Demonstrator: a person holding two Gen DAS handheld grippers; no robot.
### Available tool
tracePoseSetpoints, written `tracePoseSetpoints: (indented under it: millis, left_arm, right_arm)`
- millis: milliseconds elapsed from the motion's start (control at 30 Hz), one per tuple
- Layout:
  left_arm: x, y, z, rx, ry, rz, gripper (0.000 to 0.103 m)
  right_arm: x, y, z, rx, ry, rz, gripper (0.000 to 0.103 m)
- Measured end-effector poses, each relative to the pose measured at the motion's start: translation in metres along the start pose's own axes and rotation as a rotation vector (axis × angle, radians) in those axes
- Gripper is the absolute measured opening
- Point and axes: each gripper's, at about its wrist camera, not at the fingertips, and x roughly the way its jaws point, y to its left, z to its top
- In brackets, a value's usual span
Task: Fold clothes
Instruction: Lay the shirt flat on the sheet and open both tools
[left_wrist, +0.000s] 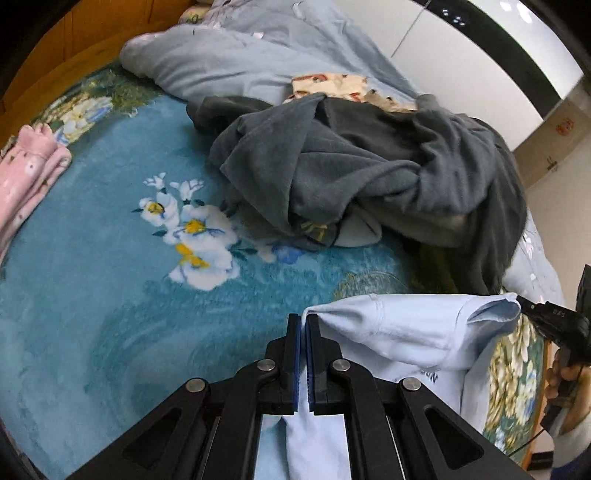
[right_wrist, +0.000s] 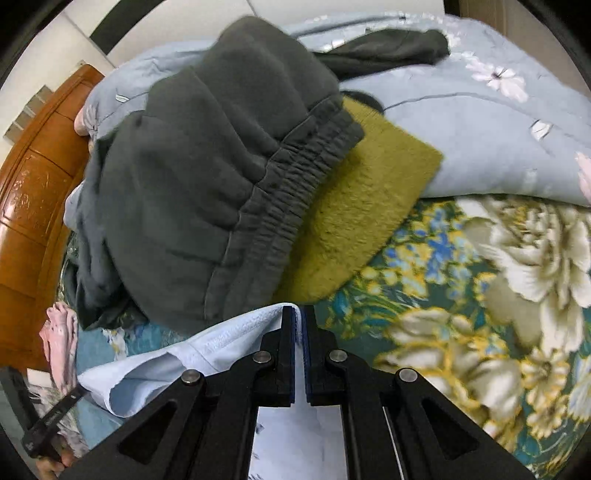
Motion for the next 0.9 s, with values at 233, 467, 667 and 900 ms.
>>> tracePoseSetpoints:
  millis: [233, 467, 667, 900]
  left_arm:
    - [0.025, 0.012, 0.017, -0.085, 0.053, -0.013, 0.006]
    - [0.005, 0.020, 0.018, -0.120, -0.005, -0.037, 0.054]
    - [-0.011, 0.016, -0.028, -0.146, -0.049, -0.117, 0.054]
    - [-0.007, -0.017, -0.088, -0.025, -0.066, -0.167, 0.054]
  right_arm:
    - [0.017, 0.019, 0.009, -0.095, 0.044, -0.063, 0.003]
    - [-0.023, 0.032, 0.001, -0.278, -0.039, -0.138, 0.068]
    - [-0.042, 0.017, -0.087, -0.329, 0.069, -0.049, 0.068]
    - [-0.025, -0.003, -0.243, -0.531, 0.371, -0.071, 0.068]
